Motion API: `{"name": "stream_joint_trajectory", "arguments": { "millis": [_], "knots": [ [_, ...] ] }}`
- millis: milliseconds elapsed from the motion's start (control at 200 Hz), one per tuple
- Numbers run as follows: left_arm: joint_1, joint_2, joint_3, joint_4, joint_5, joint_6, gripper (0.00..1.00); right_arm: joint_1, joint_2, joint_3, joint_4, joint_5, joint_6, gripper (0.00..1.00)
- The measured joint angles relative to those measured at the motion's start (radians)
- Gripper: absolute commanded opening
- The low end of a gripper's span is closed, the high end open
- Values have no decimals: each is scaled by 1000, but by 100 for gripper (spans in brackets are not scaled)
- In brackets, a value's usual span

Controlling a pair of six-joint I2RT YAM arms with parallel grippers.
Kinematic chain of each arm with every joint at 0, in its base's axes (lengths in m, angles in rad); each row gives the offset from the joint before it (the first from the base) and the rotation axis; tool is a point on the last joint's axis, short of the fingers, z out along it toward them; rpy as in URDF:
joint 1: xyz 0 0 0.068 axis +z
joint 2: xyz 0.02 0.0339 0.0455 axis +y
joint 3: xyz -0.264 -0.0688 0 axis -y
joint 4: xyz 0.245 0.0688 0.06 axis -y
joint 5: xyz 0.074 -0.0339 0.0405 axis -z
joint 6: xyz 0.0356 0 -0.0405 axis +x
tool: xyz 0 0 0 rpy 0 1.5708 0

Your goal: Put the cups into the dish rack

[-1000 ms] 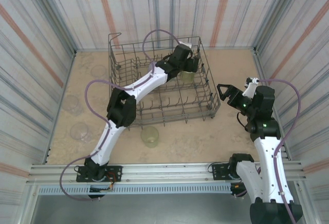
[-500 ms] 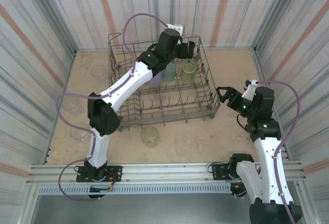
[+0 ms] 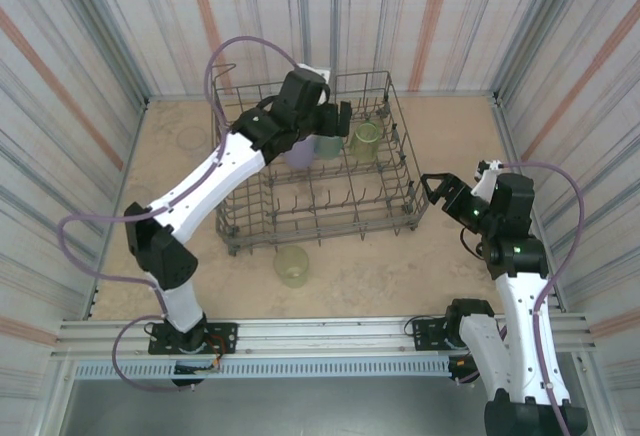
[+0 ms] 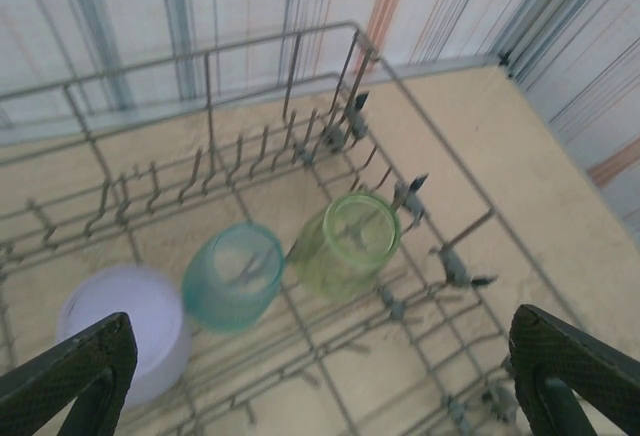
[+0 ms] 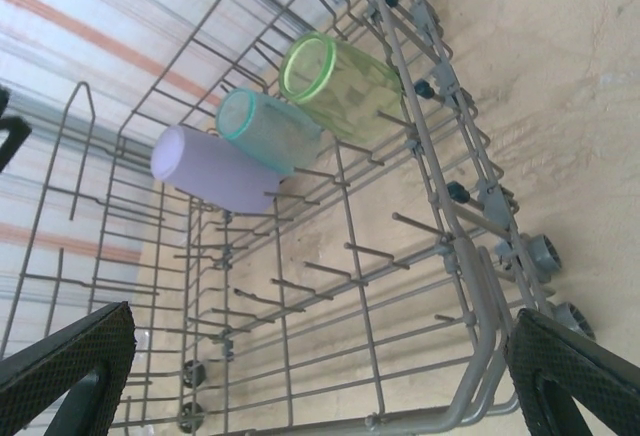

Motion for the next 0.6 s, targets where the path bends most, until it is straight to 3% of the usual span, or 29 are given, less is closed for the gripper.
{"name": "stream_joint_trajectory", "arguments": {
  "millis": [341, 596],
  "knots": [
    [-10, -262, -185, -80, -4, -61, 99, 140, 11, 0, -47, 86, 27, 99],
    [-98, -377, -323, -158, -19, -122, 99, 233, 21, 6, -78, 164, 45, 99]
  ]
}}
